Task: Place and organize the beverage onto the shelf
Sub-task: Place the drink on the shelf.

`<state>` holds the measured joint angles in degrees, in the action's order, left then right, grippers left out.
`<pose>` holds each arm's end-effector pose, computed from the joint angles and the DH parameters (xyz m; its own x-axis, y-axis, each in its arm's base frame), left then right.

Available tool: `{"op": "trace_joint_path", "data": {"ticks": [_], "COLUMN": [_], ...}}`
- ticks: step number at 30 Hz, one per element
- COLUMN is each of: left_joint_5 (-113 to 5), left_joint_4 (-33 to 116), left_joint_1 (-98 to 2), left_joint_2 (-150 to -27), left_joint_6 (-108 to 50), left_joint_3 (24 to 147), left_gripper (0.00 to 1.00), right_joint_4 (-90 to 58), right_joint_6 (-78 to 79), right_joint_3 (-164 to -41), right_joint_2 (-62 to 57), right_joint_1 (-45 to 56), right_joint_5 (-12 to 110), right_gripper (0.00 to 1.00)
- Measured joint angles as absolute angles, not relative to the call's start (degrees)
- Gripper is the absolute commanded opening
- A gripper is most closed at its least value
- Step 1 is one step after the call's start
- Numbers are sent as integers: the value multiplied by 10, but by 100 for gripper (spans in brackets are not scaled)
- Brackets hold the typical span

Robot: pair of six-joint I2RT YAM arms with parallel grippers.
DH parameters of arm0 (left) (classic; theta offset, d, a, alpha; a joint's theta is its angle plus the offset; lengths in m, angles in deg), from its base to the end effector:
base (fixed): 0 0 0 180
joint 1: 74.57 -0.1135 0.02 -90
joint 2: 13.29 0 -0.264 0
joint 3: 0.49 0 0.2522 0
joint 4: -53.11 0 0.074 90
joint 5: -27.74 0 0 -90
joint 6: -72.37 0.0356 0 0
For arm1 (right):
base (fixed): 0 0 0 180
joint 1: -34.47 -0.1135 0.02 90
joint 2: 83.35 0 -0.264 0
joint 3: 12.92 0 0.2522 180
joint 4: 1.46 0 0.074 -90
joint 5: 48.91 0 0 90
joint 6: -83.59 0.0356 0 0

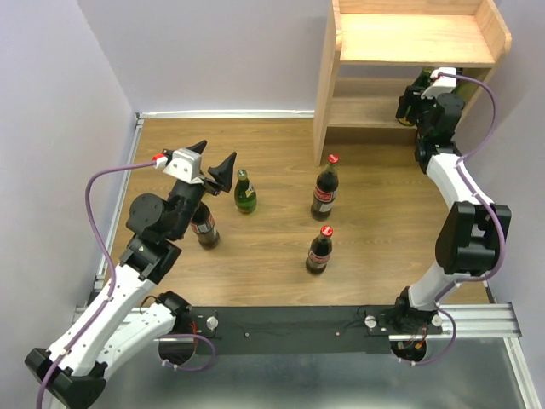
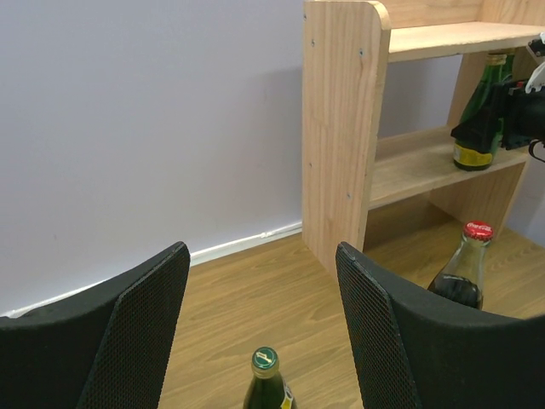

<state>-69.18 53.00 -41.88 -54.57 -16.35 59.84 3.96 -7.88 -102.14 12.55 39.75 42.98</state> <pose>0.1398 -0.0846 0.4055 0.2829 -0.1552 -0.9465 0.4340 0.9007 -0.0180 0.4056 -0.0363 0.3444 -0.0234 -0.0236 -0.9994 0.0586 0.9980 -0.0249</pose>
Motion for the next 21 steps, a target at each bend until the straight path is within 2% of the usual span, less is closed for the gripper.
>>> {"op": "trace_joint_path", "data": {"ticks": [21], "left_joint_5": [-698], "left_joint_4": [530], "left_joint_1": [-419], "left_joint_2": [-558], "left_joint_6": [-163], "left_joint_3": [598], "left_gripper": [77], "right_joint_4": [125], "right_joint_6": [-72], "right_joint_3": [-1045], "right_joint_2": [186], "right_joint_1": [398], "right_joint_5": [382], "right_gripper": [1]}}
